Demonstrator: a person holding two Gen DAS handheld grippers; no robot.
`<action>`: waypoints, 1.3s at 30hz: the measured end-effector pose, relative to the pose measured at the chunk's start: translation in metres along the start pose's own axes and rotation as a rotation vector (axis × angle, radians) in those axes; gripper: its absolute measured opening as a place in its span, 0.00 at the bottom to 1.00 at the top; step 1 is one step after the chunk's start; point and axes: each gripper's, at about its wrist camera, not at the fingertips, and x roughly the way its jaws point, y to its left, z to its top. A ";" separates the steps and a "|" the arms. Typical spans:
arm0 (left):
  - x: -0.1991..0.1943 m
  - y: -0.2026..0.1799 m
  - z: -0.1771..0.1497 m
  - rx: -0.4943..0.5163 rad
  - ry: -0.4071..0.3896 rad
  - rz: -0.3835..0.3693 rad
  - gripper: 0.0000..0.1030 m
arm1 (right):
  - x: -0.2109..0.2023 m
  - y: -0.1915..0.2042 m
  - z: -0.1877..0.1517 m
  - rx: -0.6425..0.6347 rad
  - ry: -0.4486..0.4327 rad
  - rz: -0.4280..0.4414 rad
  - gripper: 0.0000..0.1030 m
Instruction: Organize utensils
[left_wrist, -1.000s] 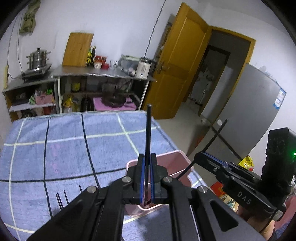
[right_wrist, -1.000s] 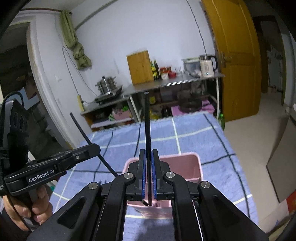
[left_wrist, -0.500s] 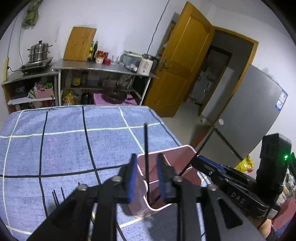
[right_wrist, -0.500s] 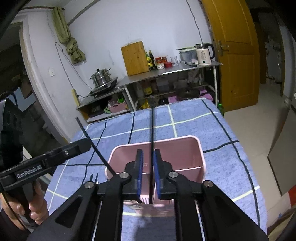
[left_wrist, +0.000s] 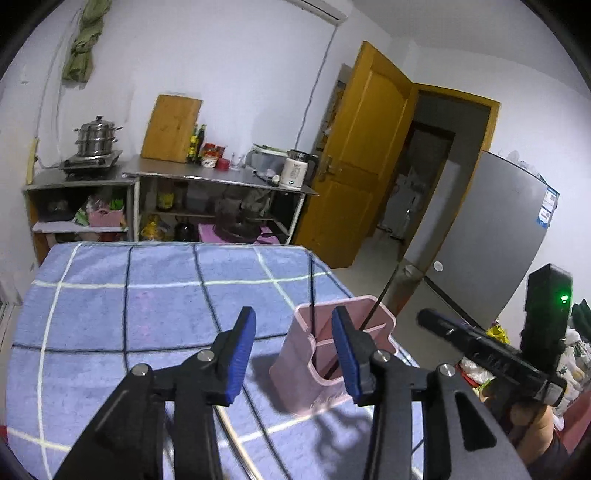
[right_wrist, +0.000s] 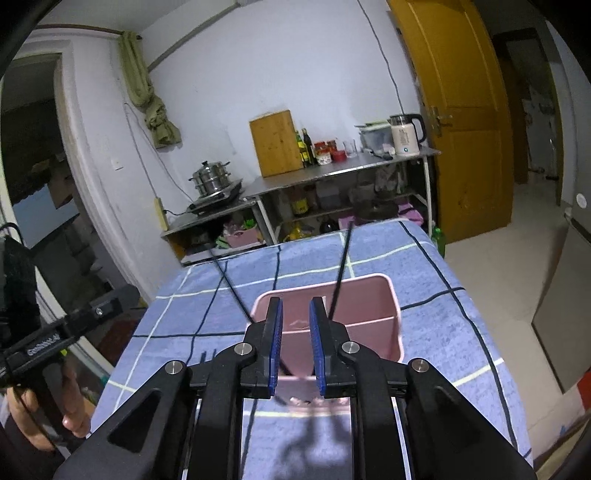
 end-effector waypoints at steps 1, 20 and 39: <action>-0.005 0.004 -0.004 -0.003 -0.005 0.020 0.44 | -0.004 0.004 -0.003 -0.007 -0.004 0.006 0.15; -0.055 0.063 -0.091 -0.079 0.010 0.270 0.35 | -0.004 0.067 -0.080 -0.136 0.089 0.096 0.15; 0.016 0.100 -0.142 -0.147 0.221 0.269 0.24 | 0.050 0.088 -0.121 -0.167 0.236 0.156 0.15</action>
